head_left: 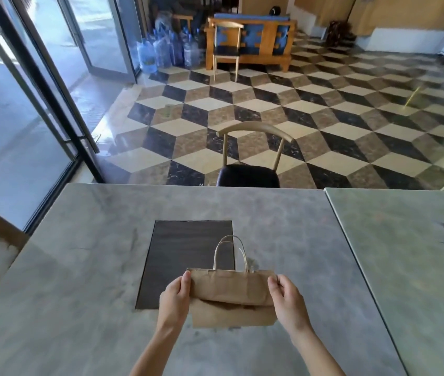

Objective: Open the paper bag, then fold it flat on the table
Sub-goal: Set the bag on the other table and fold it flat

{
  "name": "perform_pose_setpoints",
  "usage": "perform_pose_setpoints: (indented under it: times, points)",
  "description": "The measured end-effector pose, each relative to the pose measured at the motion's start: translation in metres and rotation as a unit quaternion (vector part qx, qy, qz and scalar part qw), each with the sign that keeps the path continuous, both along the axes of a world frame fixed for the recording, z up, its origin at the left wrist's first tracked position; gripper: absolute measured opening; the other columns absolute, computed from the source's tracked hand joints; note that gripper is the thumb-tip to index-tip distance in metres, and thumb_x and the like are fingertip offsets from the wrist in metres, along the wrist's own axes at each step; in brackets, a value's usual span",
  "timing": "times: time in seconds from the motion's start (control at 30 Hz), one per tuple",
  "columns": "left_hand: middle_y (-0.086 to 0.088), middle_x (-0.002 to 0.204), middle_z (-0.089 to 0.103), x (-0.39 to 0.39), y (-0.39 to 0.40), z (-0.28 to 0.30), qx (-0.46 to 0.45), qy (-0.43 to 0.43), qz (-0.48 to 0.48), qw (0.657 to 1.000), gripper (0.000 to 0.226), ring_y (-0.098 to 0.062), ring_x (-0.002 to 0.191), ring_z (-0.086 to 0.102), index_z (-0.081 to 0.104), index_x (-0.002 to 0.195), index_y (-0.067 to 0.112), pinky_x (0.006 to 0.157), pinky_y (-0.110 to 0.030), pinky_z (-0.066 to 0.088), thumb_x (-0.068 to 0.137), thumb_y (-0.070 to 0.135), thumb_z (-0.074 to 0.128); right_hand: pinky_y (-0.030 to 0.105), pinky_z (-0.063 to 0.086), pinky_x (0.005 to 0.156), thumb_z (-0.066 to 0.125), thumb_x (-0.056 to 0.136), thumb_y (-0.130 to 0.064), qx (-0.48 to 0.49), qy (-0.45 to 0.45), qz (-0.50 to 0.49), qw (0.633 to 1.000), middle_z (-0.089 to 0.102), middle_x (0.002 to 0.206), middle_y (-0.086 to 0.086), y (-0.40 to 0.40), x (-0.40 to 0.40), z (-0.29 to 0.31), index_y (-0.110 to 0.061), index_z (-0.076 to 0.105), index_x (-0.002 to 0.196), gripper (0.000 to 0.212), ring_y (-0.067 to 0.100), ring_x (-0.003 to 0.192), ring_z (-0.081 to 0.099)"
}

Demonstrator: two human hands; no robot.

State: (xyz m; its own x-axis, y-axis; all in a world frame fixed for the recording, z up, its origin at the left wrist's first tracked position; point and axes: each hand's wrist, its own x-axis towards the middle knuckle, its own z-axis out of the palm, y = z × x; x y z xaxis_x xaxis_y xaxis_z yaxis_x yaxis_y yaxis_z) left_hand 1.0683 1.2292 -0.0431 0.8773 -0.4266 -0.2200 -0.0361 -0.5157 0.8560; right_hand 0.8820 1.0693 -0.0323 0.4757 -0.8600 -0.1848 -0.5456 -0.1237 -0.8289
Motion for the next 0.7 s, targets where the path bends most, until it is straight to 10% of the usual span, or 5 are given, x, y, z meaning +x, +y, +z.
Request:
perform_pose_setpoints:
  times: [0.7]
  points:
    - [0.004,0.068,0.048,-0.031,0.020,-0.043,0.082,0.046,-0.051,0.994,0.035,-0.017,0.064,0.044,0.040,0.068,0.012,0.063,-0.037,0.038,0.098,0.027,0.050,0.033,0.037,0.062,0.053,0.097,-0.024,-0.028,0.106,-0.042,0.993,0.060,0.080,0.002,0.016,-0.024,-0.041,-0.014,0.044,0.091,0.014,0.031,0.074,0.058]
